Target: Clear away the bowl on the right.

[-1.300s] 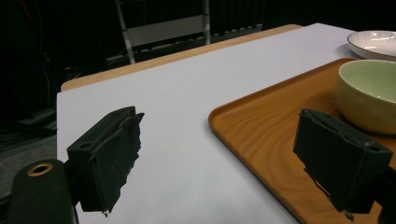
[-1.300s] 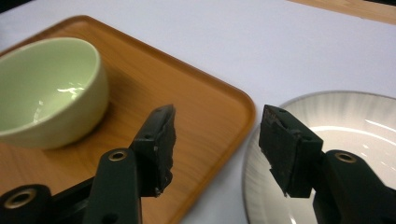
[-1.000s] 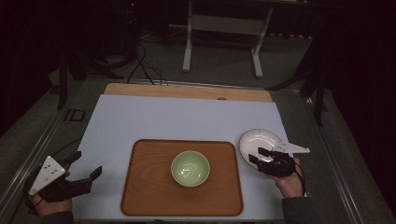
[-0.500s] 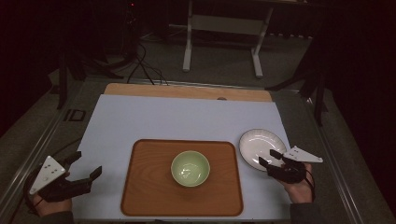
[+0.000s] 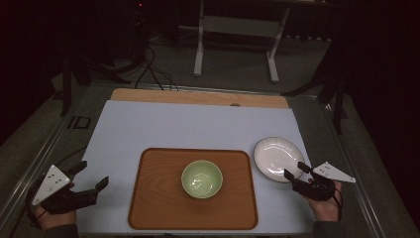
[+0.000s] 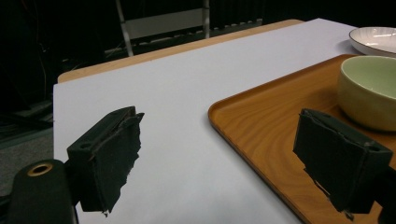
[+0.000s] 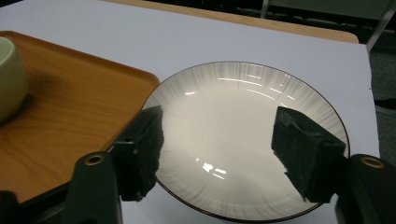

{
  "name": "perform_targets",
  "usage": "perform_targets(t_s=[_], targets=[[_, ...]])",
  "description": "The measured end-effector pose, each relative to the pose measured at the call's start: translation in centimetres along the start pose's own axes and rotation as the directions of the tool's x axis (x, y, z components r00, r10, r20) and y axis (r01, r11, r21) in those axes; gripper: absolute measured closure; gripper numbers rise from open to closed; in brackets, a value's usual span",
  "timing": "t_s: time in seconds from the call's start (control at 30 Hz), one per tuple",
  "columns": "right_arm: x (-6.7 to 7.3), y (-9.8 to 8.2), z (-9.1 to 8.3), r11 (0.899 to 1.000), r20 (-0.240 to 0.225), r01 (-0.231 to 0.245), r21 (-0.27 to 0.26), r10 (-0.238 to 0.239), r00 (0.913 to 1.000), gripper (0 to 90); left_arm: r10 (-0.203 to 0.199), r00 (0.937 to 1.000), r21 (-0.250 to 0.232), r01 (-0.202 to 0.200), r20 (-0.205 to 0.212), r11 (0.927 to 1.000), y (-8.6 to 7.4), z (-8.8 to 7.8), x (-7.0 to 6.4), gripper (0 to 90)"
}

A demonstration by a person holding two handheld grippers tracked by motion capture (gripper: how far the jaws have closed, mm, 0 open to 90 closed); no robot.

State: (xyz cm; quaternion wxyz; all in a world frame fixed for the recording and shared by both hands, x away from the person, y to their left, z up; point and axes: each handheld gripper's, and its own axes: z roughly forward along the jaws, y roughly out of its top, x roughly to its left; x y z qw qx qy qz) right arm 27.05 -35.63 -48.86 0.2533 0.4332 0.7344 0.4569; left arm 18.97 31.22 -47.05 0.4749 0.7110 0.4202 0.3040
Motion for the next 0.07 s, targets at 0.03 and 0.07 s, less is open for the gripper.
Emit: perform_targets(t_s=[0.03, 0.07], targets=[[0.03, -0.04, 0.05, 1.0, 0.001, 0.006, 0.001, -0.006, 1.0, 31.4, -0.012, 0.9999, 0.013, 0.012, 0.0, 0.9998, -0.07, 0.19, 0.04, 14.2], [0.08, -0.09, 0.15, 1.0, 0.006, 0.008, 0.002, -0.008, 0.9999, 30.3, -0.024, 0.9997, 0.03, 0.024, -0.004, 0.9992, -0.19, 0.42, 0.05, 14.1]])
